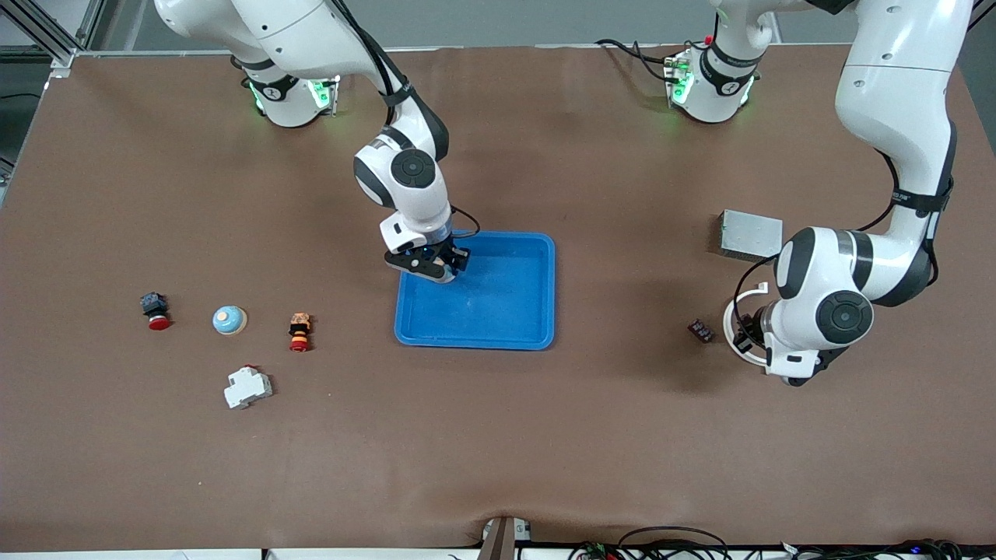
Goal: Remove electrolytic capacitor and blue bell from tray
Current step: 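Grasp the second light-blue bell in the tray with the right gripper, then place the bell near the red button while the left gripper places the capacitor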
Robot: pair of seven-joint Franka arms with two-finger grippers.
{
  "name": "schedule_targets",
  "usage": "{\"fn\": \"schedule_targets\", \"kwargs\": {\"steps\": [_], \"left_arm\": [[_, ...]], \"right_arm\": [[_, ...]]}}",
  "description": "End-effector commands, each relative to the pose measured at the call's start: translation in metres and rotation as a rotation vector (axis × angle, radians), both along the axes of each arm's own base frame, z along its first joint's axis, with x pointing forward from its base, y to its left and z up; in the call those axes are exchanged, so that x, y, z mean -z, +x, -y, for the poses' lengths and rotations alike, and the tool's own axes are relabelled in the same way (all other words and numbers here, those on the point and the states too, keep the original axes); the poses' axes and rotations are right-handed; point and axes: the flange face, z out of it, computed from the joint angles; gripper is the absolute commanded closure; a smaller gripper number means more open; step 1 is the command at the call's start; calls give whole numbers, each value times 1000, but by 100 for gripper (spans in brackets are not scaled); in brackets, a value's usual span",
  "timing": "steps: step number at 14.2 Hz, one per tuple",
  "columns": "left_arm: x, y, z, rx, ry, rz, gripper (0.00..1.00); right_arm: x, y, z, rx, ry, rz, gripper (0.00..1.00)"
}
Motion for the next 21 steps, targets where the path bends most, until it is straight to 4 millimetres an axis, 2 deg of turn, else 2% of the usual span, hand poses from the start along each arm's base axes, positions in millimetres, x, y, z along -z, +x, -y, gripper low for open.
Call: {"fn": "schedule_targets", "kwargs": {"steps": [1,2,3,5,7,10,11,13,15,16,17,18,19,21], "left_arm": [[-7,-10,-20,38,20,-8,100],[-5,-10,-26,40,29,-10,100],[-3,-11,-27,42,31,-10,100],[2,-13,-30,40,32,-18,100],[6,-15,-42,25,31,-17,100],[18,-22,-47,47,54,-25,100],[23,-25,-53,42,49,-18,100],[29,-27,-58,36,43,-7,99],[27,-25,-65,21,41,-1,79],[24,-23,-65,19,40,5,68],[21,-21,-63,15,36,13,67],[17,-18,-62,16,36,22,67],[17,-17,-61,20,35,25,60],[14,-13,-59,26,39,35,27]], "right_arm": [[-36,13,-3,-8,-69,-18,100],[-55,24,1,-47,-100,-40,100],[-78,43,16,-60,-109,-58,100],[-117,68,47,-127,-110,-56,100],[-142,103,104,-230,-110,-55,100],[-159,162,209,-399,-117,-41,100],[-159,175,249,-461,-123,-50,100],[-159,193,316,-558,-98,-53,100],[-150,206,367,-629,-52,-51,100],[-138,210,395,-655,-44,-60,100],[-131,216,421,-674,-43,-64,100],[-121,221,437,-694,-41,-70,100],[-107,224,457,-706,-35,-85,100],[-78,226,491,-732,-20,-112,100]]}}
